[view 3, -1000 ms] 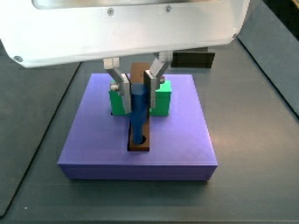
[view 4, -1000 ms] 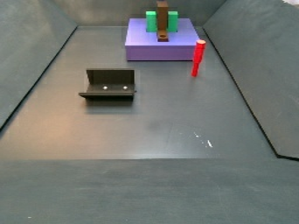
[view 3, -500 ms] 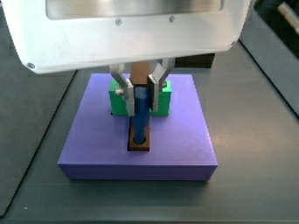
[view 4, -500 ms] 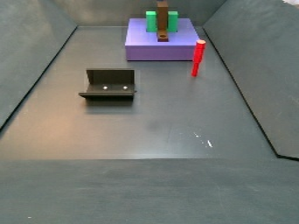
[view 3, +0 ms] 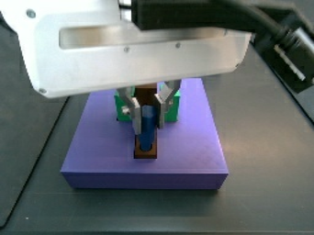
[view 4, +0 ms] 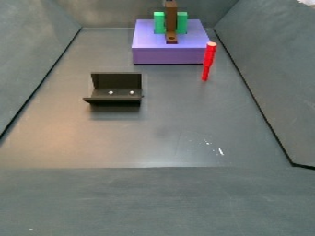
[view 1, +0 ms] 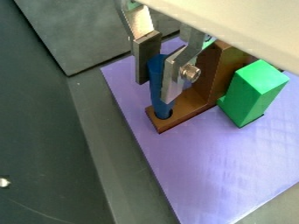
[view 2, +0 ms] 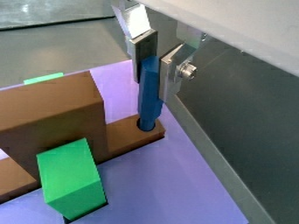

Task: Pick up the blue object. Move up. Place the blue object on the fixture. Regrasp the blue object. Move to above the board. Insert the blue object.
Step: Insert the blue object.

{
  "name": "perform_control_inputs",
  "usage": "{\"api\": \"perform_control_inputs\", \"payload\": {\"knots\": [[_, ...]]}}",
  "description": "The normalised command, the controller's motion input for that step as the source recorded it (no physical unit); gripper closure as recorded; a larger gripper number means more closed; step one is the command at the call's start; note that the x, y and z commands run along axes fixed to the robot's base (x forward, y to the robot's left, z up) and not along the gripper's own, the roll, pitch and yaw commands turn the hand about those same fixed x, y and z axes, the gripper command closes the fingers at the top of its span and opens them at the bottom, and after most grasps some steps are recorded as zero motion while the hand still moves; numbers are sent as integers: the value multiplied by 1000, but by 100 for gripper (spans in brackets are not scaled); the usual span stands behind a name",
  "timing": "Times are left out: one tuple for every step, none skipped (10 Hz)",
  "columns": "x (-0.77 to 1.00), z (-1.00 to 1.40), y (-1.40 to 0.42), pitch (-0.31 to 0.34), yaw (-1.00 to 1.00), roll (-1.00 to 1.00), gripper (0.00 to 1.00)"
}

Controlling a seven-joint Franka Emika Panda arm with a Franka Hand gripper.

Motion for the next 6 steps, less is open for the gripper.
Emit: {"api": "perform_control_inputs", "payload": {"knots": [[11,-177,0,-91,49,211,100],[6,-186,0,-101,46,220,100],[14,-200,0,-114,57,243,100],[57,-157,-49,-101,60,266,100],[0,-226,-91,-91,29,174,100],[0,-240,-106,-81,0,130,100]]}}
